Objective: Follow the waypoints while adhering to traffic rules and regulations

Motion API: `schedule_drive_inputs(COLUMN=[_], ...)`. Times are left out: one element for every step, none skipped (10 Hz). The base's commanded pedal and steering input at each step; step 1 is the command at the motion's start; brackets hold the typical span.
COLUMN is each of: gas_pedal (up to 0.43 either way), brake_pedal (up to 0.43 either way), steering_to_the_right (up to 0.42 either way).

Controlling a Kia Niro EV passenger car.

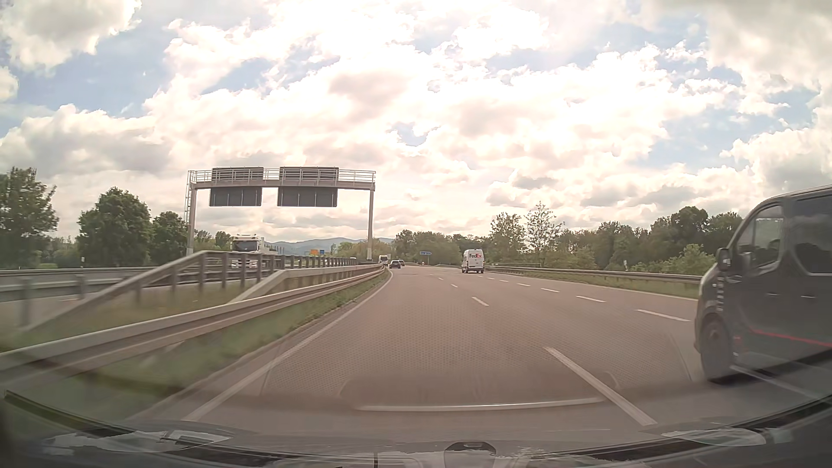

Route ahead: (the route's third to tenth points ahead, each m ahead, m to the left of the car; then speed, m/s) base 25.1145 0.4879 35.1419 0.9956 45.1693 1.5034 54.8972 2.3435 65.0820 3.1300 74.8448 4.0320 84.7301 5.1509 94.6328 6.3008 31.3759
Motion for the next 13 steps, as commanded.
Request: schedule_drive_inputs(gas_pedal=[0.240,0.240,0.240,0.240,0.240,0.240,0.228,0.228,0.228,0.228,0.228,0.228,0.228], brake_pedal=[0.000,0.000,0.000,0.000,0.000,0.000,0.000,0.000,0.000,0.000,0.000,0.000,0.000], steering_to_the_right=[-0.011,-0.011,-0.011,-0.011,-0.011,-0.011,-0.011,-0.011,-0.011,-0.011,-0.011,-0.011,-0.010])
